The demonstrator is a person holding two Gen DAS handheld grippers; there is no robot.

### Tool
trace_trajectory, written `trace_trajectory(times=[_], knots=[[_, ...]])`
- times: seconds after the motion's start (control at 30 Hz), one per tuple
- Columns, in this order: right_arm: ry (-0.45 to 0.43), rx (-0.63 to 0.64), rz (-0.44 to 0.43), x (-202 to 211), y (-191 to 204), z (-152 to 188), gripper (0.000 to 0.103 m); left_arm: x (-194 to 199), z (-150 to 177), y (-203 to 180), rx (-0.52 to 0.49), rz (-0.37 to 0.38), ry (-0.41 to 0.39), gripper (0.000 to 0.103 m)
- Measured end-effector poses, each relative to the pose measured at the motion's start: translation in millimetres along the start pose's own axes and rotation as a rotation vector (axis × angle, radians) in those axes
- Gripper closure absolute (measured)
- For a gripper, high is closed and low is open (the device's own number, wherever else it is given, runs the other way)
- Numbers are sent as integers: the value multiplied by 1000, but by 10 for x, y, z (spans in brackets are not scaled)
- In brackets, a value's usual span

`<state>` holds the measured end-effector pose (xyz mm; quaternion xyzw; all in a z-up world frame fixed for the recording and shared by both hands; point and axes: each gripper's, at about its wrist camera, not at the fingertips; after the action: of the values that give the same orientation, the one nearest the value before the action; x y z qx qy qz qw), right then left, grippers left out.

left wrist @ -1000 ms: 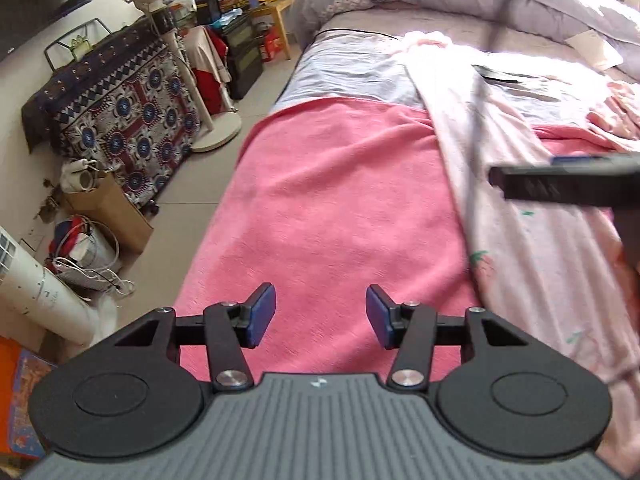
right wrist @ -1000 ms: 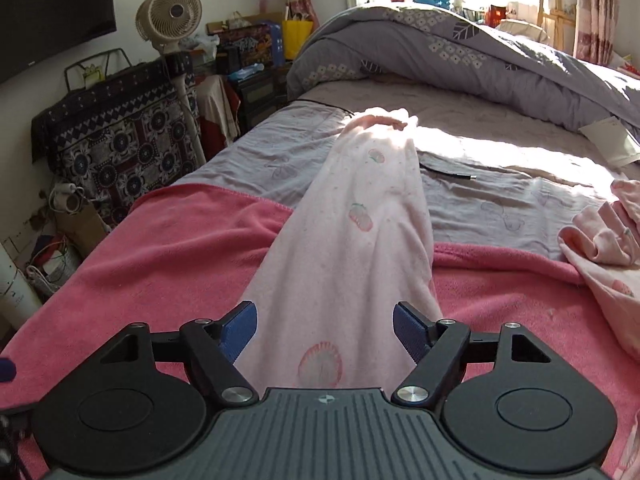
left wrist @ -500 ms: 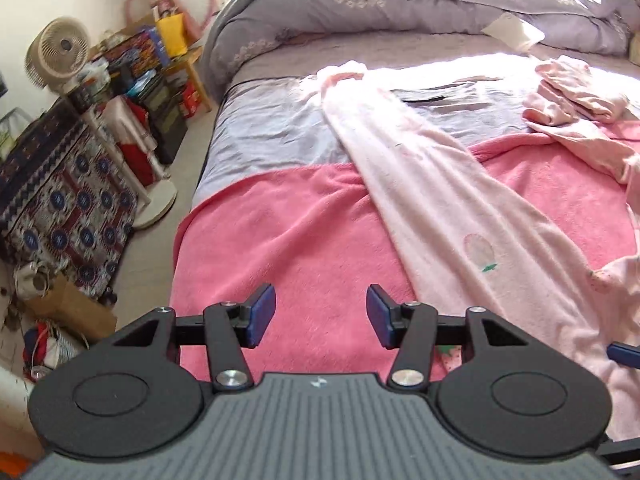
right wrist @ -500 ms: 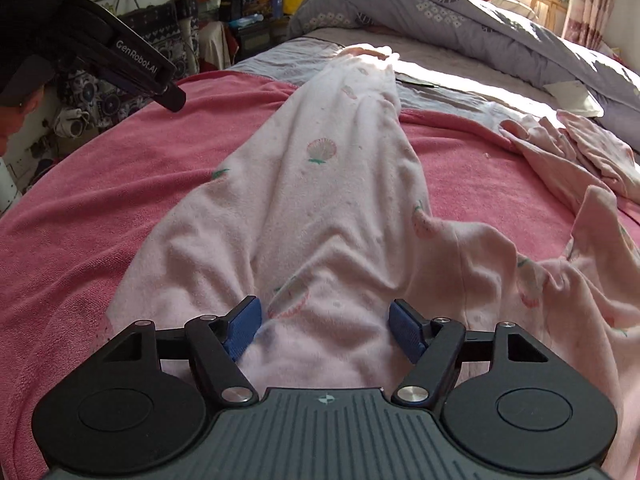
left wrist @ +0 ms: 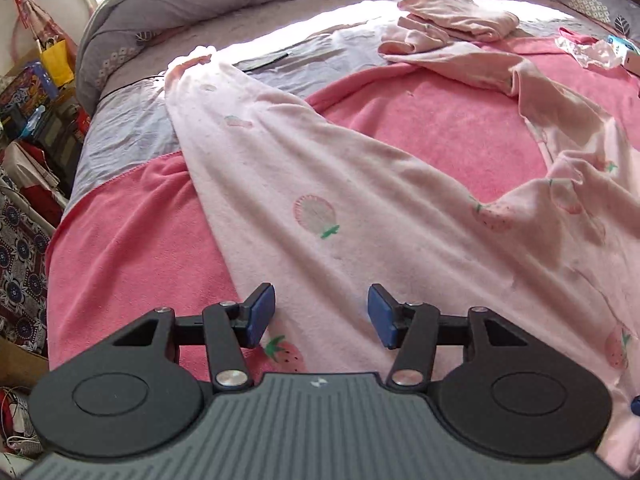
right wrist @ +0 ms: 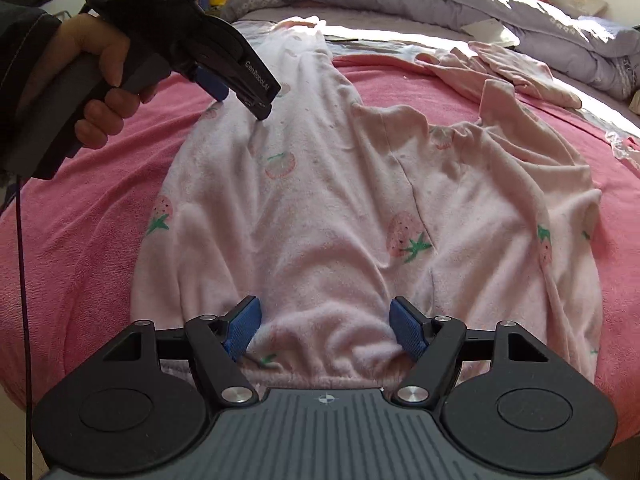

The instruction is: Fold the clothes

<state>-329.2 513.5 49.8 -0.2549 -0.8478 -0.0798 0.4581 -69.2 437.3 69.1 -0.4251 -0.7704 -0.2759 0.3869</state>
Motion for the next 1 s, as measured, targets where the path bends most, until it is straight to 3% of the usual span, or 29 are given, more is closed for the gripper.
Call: trace_trajectory(times=[0.23,0.33,0.43,0.53,0.63,0.7,0.83,0.87,1.0], knots=[[90,-94,97,295,166,-60,30,4,34,44,-137,26,-26,38],[-30,-91,125,403,240,-249,26,-1,32,63,-167,40,-20,37],[-97,-10,124,171,332,-633,23,-15,45,58,-185,42,-23,37],[84,65,101,-308,405,-653,26,-24,45,58,-201,41,-20,35],[58,-83,78,-169,338,-226,25,-32,42,81,-211,46,-17,32],[75,-45,82,7,388,-43,26,-38,42,108,-205,54,-15,32],[168,-40,85,187,332,-131,24,-51,51,158,-182,65,-14,31],[162,-48,90,205,298,-201,24,-54,56,160,-180,65,-16,31],[3,-41,93,77,191,-665,18,-40,94,141,-191,59,-34,31]])
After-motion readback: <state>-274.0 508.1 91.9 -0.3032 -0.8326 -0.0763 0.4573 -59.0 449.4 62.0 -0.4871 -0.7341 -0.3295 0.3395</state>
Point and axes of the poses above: each gripper's, at about its wrist camera, not at the fingertips, and x roughly against the way its jaws point, y to its left, z to its underside, and after that the axes turned 10 degrees about x, right-handed
